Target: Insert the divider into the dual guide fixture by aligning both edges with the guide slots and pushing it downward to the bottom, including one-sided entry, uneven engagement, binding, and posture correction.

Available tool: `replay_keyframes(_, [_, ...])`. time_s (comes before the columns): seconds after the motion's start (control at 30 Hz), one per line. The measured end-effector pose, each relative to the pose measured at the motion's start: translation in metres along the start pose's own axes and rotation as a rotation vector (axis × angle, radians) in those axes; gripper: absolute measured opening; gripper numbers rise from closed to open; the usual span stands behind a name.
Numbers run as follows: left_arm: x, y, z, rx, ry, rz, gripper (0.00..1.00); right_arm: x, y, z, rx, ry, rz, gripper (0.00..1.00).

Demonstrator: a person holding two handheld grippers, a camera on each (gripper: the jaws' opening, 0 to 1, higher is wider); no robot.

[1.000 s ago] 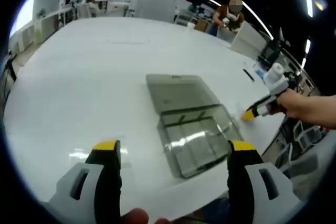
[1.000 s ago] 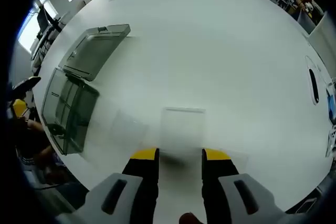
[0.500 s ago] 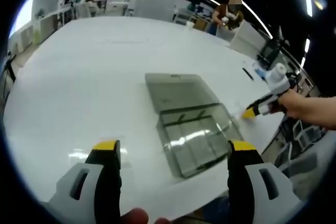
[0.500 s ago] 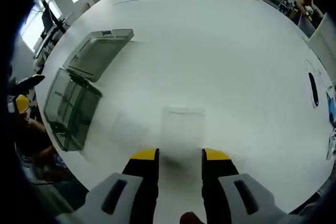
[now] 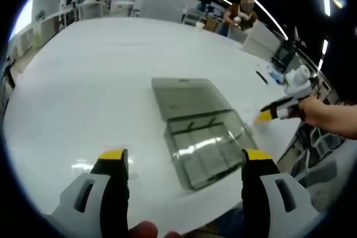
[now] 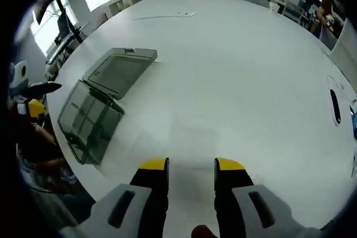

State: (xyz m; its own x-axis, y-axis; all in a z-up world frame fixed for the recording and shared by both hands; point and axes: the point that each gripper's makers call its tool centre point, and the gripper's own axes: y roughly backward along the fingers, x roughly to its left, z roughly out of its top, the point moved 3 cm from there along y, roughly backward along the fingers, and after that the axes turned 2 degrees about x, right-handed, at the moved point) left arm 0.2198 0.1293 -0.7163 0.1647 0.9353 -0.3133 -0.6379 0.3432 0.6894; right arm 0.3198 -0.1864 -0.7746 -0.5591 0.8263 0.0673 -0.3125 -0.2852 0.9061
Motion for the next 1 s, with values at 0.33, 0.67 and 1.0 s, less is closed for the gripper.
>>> replay_keyframes(0.33, [-0.007,-0.001,0.011,-0.023,-0.014,-0.019,0.80,0.009,0.009,0.001,-0.054,0.026,0.038,0.27])
replay_keyframes(0.67, [-0.023,-0.010,0.022,-0.064,-0.022,-0.069,0.76,0.014,0.020,0.012,-0.116,0.063,0.084,0.27])
replay_keyframes(1.0, [-0.043,-0.013,0.046,-0.141,-0.051,-0.153,0.69,0.017,0.030,0.026,-0.158,0.103,0.119,0.27])
